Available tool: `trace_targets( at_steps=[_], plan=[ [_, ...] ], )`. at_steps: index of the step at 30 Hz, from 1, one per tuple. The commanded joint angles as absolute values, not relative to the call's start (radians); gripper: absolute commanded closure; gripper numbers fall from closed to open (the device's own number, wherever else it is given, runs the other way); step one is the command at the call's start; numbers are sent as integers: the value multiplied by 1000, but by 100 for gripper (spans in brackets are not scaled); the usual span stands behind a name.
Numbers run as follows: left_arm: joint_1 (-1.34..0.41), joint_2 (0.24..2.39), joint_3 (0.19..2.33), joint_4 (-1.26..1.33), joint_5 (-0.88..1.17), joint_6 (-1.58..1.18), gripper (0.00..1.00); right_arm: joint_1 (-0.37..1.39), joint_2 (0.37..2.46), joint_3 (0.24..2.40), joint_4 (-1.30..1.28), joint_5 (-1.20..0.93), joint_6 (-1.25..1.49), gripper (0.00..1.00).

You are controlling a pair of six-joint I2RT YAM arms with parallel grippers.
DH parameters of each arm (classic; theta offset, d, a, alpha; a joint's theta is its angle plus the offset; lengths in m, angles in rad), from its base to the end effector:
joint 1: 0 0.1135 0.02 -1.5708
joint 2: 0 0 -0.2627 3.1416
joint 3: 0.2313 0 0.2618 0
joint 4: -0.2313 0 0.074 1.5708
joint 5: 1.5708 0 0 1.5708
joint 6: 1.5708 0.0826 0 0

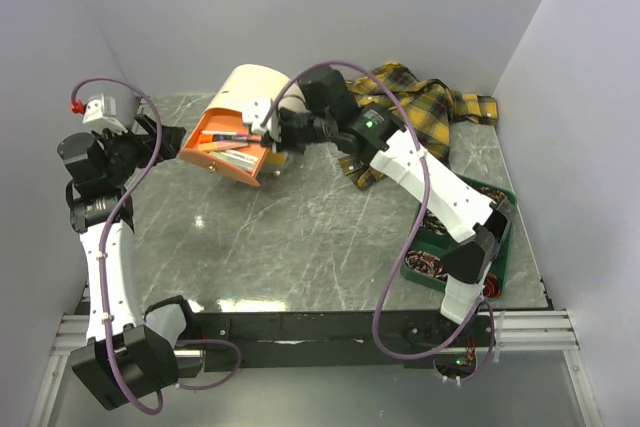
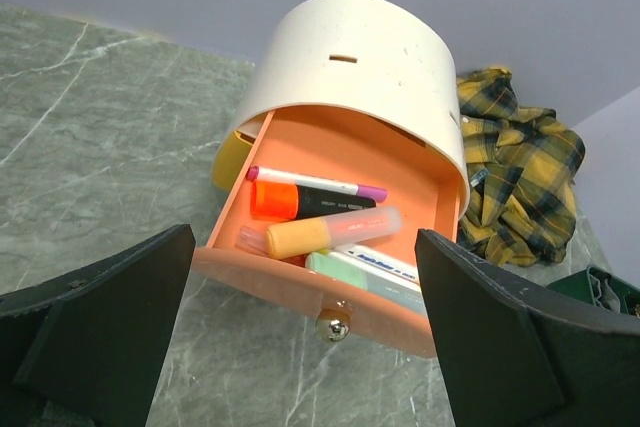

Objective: Sort the stationery into containers
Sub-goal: Place the pen in the drawer.

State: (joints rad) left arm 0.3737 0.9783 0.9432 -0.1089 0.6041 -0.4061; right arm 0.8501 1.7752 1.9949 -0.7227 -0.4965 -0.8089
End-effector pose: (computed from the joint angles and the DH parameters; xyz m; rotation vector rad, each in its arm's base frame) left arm 0.2690 0.0551 0.3621 -0.2168 1.7048 -0.5402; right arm 0.2591 0.3546 0.4142 -1.7009 1.1452 0.5386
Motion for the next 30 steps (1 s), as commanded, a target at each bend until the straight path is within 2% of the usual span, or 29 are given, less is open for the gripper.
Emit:
trace_targets(
  at_steps=[1, 12, 30],
  plan=[
    [376, 966, 989, -78, 609, -403, 1, 827, 1853, 2143, -652, -439, -750, 100],
    [376, 951, 989, -94, 591, -390, 1, 827, 2040, 2276, -534, -344, -626, 100],
    [397, 943, 982, -123, 587, -379, 0, 830, 2174, 2278, -390, -272, -520, 100]
  ],
)
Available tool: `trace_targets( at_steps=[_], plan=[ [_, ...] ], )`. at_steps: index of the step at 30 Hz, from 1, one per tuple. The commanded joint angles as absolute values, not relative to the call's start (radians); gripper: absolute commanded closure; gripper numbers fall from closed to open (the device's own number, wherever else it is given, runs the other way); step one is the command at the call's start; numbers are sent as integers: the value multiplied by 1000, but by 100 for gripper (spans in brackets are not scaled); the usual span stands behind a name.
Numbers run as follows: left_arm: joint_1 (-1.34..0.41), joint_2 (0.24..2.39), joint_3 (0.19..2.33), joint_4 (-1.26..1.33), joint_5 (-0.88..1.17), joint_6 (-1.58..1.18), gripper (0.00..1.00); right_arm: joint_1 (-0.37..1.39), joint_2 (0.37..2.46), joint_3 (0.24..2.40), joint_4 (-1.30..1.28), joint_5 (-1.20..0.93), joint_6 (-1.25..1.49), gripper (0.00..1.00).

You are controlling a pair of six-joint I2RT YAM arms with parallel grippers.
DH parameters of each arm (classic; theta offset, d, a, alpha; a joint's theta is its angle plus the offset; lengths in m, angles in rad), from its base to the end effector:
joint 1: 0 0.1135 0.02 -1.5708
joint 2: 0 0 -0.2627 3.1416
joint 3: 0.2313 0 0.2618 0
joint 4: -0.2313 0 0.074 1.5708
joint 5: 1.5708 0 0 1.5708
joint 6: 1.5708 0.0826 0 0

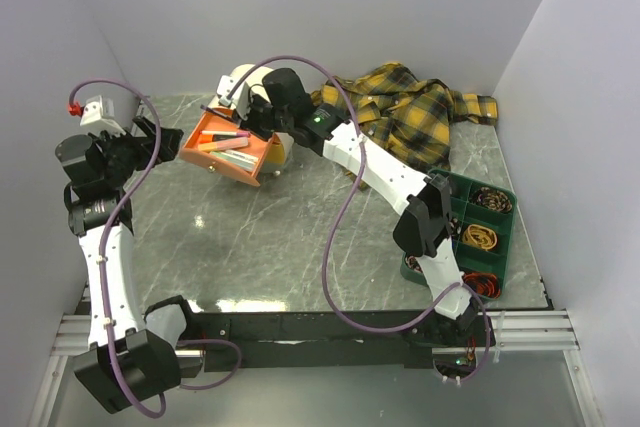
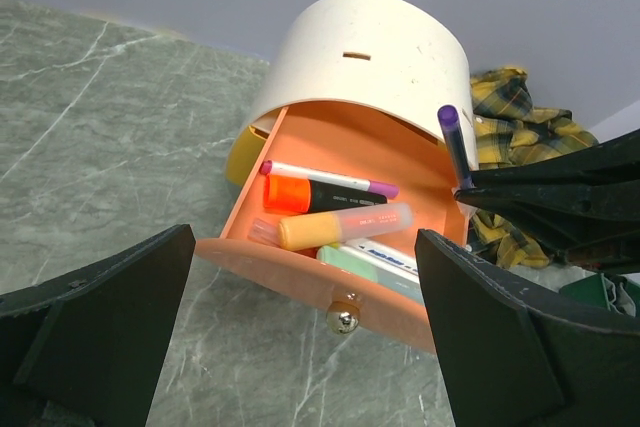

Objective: Sort the stationery into containers
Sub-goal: Place the pen in the drawer.

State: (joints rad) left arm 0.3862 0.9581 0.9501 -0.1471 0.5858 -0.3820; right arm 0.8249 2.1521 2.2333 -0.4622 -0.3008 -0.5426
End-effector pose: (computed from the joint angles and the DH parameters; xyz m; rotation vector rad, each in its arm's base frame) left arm 0.2630 0.0576 0.3643 -0.2263 1.7104 -0.5008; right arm 0.3589 0.4245 0.3567 -1.3896 1.3881 0.4791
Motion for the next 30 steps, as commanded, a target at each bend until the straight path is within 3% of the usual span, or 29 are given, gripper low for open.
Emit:
trace_targets(
  at_steps=[1, 4, 5, 8, 30],
  plan=[
    [397, 943, 980, -118, 589, -383, 0, 831, 2175, 2272, -388, -268, -520, 100],
    [402, 948, 983, -115, 591, -385, 1, 830, 2172, 2261, -370, -245, -509, 82],
    [403, 951, 985, -115, 591, -384, 1, 830, 2168, 2257, -367, -242, -508, 72],
    [402, 959, 986, -106, 594, -388, 0, 831, 2152, 2249, -351, -229, -500, 60],
    [402, 946, 991, -54, 598, -422, 1, 873, 1990, 2175, -364, -215, -486, 51]
  ],
)
